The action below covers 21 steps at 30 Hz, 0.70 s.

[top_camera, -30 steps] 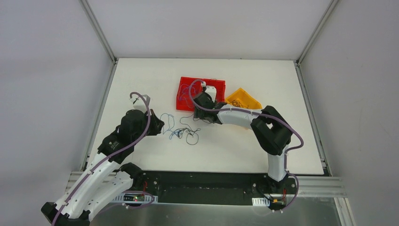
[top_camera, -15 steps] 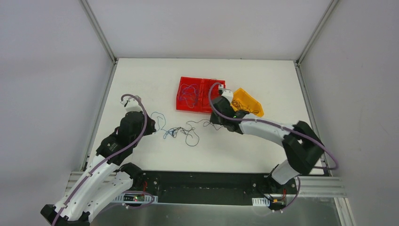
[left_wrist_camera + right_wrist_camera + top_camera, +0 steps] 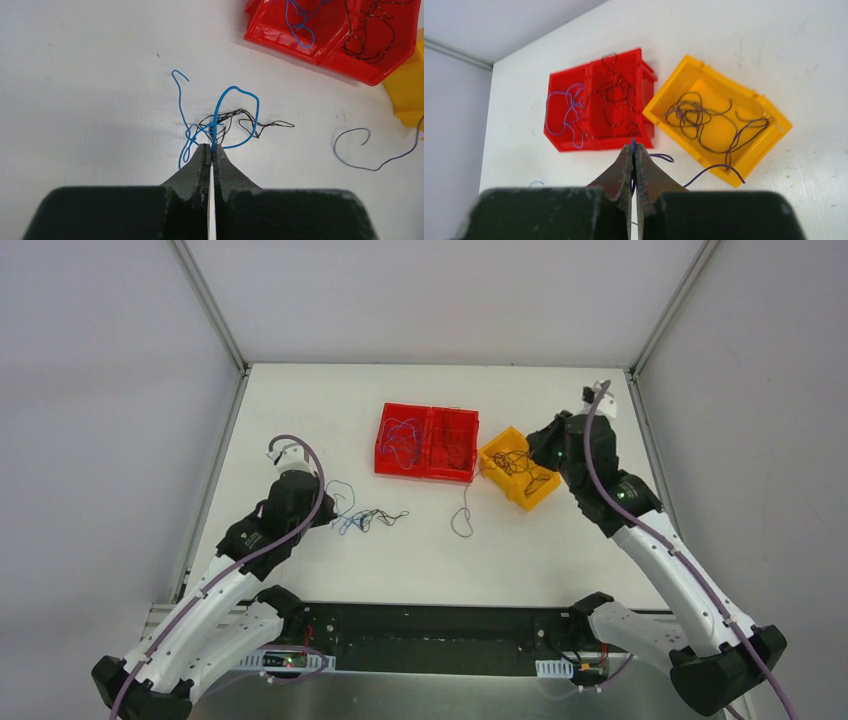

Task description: Untangle the cables

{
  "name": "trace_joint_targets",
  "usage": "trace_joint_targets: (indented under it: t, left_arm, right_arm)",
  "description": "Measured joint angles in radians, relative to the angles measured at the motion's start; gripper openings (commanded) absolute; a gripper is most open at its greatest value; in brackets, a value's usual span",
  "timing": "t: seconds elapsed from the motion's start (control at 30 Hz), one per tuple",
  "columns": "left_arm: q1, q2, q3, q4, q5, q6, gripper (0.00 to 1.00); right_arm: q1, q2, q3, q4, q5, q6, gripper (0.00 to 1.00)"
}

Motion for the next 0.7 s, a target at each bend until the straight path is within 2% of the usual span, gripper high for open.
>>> trace_joint_targets:
  t: [0.23, 0.43, 0.7]
  left_arm:
    - [0.000, 0.027, 0.001, 0.006, 0.042, 0.000, 0.00]
    - [0.000, 0.032, 0.026, 0.006, 0.066, 0.002, 0.00]
    - [0.000, 0.075, 0.043, 0.013, 0.097, 0.002, 0.00]
  right_arm:
    - [-0.139, 0.030, 0.270, -0.078, -0.028, -0.055, 0.00]
    - [-0.254, 0.129, 0.542, -0.121, -0.095, -0.066, 0.00]
    - [-0.326, 0.234, 0.755, -0.196, -0.182, -0.054, 0.00]
